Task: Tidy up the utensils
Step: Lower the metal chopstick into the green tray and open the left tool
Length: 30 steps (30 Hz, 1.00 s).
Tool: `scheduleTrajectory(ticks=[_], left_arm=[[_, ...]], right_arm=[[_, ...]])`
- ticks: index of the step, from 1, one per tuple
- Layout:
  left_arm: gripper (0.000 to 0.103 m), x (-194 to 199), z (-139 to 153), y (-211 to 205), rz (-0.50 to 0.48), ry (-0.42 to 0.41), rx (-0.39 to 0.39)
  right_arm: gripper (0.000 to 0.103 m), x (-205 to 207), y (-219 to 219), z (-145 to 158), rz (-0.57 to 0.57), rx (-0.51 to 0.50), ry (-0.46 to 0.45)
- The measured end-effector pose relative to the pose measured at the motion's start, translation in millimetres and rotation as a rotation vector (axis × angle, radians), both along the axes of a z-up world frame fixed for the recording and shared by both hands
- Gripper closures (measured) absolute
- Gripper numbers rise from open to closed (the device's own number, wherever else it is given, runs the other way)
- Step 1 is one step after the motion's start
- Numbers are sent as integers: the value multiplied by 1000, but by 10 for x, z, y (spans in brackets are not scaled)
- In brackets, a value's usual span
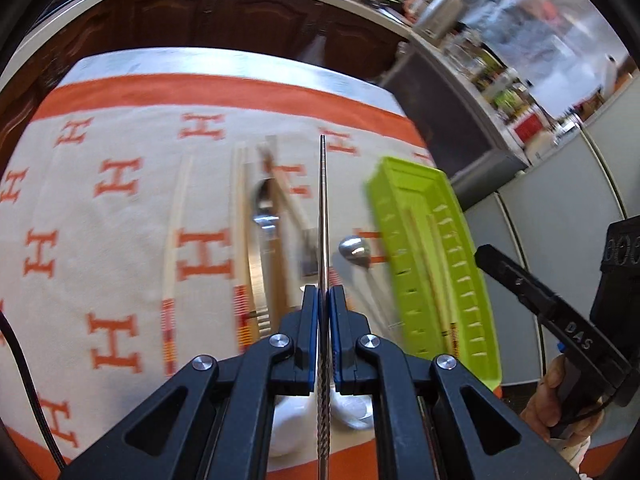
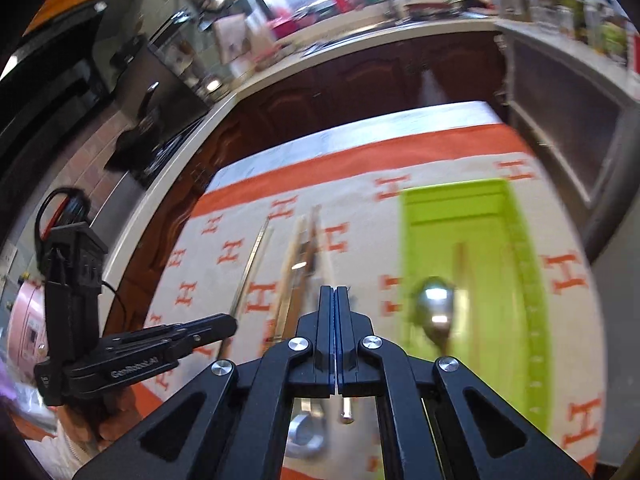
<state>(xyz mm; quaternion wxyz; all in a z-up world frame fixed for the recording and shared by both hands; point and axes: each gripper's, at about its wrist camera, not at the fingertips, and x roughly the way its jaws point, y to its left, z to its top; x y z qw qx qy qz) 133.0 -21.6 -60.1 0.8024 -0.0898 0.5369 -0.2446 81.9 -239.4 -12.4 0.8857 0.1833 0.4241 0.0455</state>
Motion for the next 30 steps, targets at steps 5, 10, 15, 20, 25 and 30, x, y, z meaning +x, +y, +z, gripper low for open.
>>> scheduleTrajectory(ticks=[5,10,15,20,25,30], left_arm=[[99,59,17,-517,-64,22,-19],[99,169,-2,-726,-57,77,-45],[99,206,-37,-946,-51,141,-74],[87,157,-133,-1130,-68,161,-29],[83,51,-106,-1079,-81,115,32],[74,-15,23,-772,-67,46,91]], right_arm=[[103,-248,-543,-137,-94,44,32],[103,-334,-624,-198,-81,78,29],[103,-302,-581,-296,-87,105,28],[103,-361,-650,-275,-111,118,19],[103,-372,-661,-326,-105,135,33],[103,-326,-490,-365,-61,152,51]])
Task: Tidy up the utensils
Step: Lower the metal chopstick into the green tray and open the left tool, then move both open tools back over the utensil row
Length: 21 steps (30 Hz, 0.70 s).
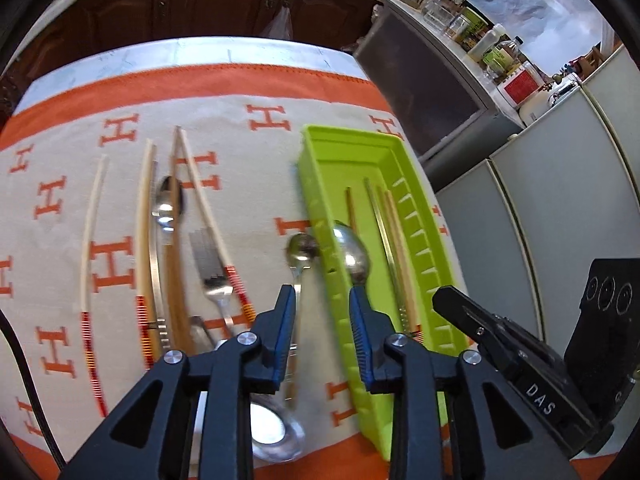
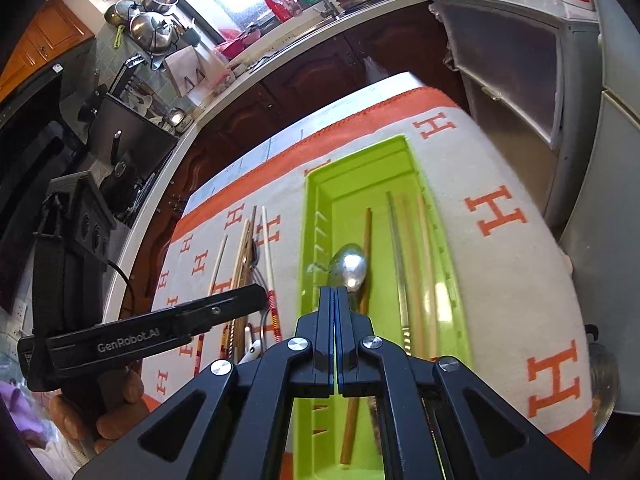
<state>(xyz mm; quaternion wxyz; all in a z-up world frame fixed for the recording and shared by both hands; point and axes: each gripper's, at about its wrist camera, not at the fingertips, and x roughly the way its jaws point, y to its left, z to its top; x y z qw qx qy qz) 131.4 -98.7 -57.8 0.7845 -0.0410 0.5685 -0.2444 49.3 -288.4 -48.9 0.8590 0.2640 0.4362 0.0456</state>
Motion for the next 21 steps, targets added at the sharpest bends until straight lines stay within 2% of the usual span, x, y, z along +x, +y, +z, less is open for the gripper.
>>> scheduleTrajectory(ticks=[5,8,9,16,21], left_arm=[[72,-42,119,421,56,-91,84],[57,-58,168,707,101,-128,108],[56,-69,183,805,118,-143,115],[56,-115,192,1258,192,-178,149],[54,-132,56,1421,208,-175,188]], right_arm=[[103,97,256,-39,62,15,25],[103,159,424,-46,98,15,41],[103,183,487,-51,110,18,49],[102,322,847,-38,159,-11,97],[102,389,1085,-77,207,-26,123]])
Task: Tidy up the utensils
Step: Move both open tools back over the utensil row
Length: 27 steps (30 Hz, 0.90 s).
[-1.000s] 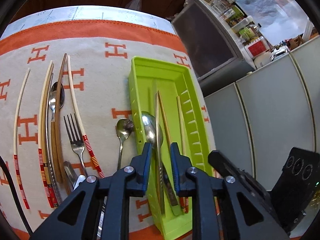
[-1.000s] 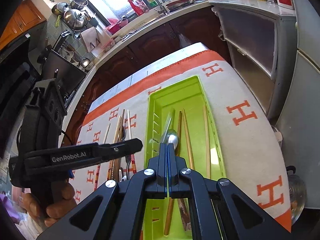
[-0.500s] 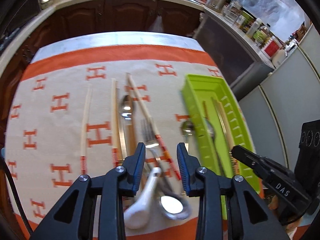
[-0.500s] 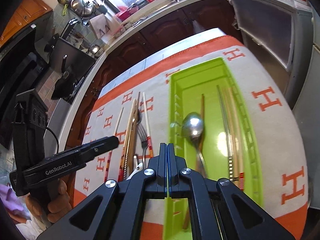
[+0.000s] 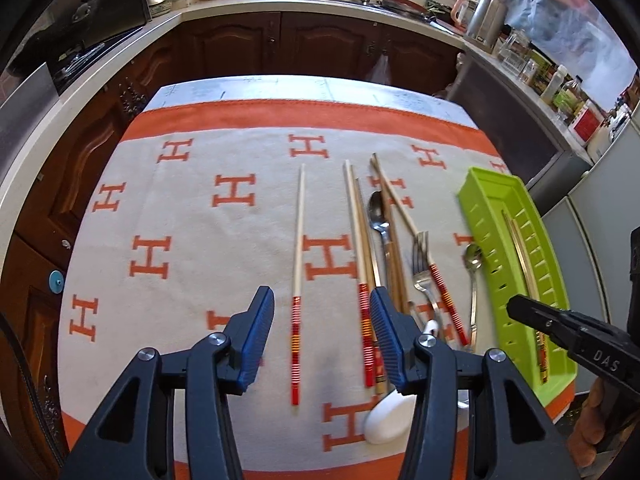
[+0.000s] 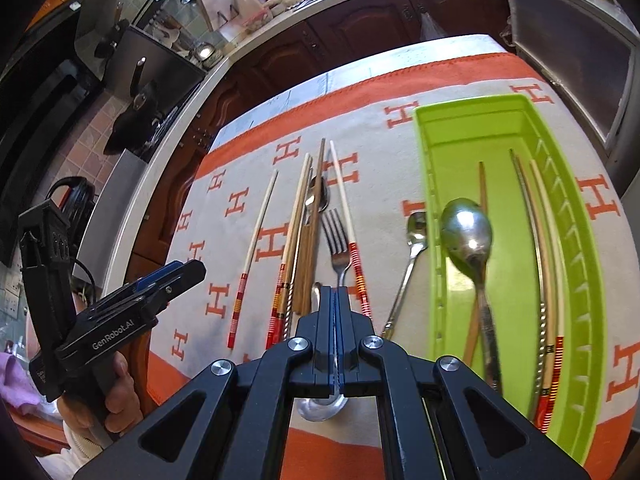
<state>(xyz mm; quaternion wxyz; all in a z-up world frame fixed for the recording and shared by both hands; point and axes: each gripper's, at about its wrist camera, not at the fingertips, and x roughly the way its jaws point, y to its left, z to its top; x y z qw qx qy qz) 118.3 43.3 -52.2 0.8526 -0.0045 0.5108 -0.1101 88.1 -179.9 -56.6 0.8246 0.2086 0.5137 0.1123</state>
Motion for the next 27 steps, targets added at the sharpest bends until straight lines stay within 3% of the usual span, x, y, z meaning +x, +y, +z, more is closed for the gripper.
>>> scheduleTrajectory(ticks=[9,13,18,23,27], left_arm=[[54,-82,-331,166,1,67,25],[54,-170,-405,201,-17,87,16],[51,-322,-460,176,-89,118,-51],[40,-442,-461,43,-194,138,-125],[39,-503,-524,-96,-256,171,-136]], right_arm=[[102,68,343,-214,69,10,63],[93,14,455,-301,111,36,91],[88,-156,530,-361,140,-3,91],[88,-266,400,-374,87,-12,82],[88,-312,270,-337,47,-39,69]])
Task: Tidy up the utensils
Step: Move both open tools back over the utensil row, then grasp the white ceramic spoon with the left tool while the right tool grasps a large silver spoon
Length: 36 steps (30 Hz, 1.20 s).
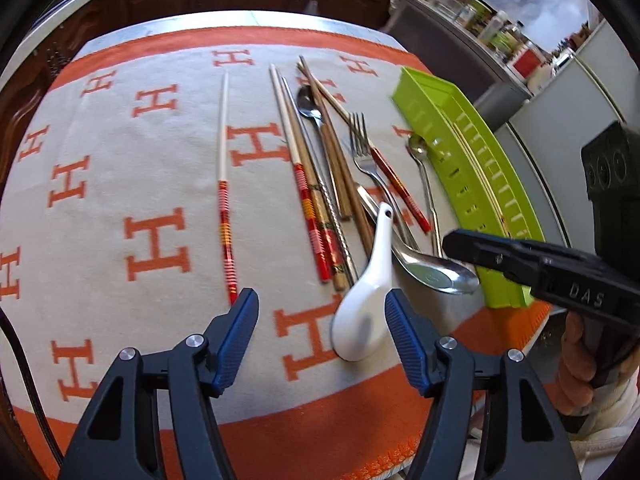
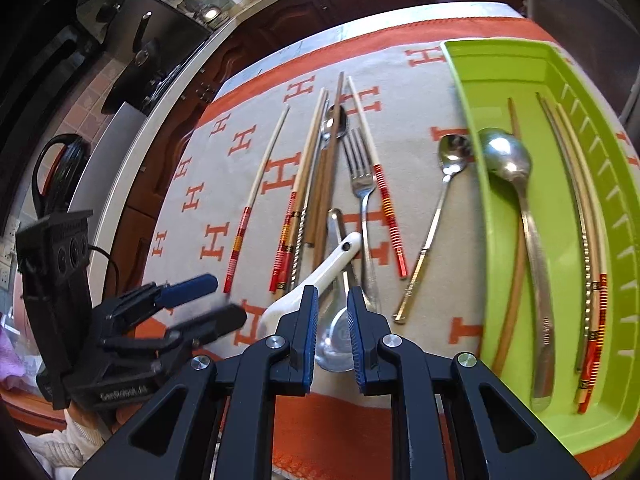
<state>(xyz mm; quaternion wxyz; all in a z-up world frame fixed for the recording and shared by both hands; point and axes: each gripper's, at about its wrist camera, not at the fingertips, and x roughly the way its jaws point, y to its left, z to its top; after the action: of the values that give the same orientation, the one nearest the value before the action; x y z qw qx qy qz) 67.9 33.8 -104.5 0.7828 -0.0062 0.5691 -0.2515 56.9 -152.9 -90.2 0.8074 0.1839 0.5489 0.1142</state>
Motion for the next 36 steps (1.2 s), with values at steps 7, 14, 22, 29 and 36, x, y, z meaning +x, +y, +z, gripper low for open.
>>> scheduleTrajectory(ticks=[7,14,22,29,36], left_arm=[[39,-43,-157,-143,-39,52,13],[41,-34,-149,-228,-58,43,27],[67,-63,-145,-396,-132,33,48],[68,-25,-160,-403,-121,69,7],[69,-76,-165,-281,-65,108,-29]], right_arm=[[81,-55,-110,-31,-28,-24,17],[80,-113,-105,-76,-40,-19,43],[80,-140,-96,-100,-35,-21,65],[79,-127,-46,-100,-22,-30,70],[79,-126,-29,-103,-19,-31,73]])
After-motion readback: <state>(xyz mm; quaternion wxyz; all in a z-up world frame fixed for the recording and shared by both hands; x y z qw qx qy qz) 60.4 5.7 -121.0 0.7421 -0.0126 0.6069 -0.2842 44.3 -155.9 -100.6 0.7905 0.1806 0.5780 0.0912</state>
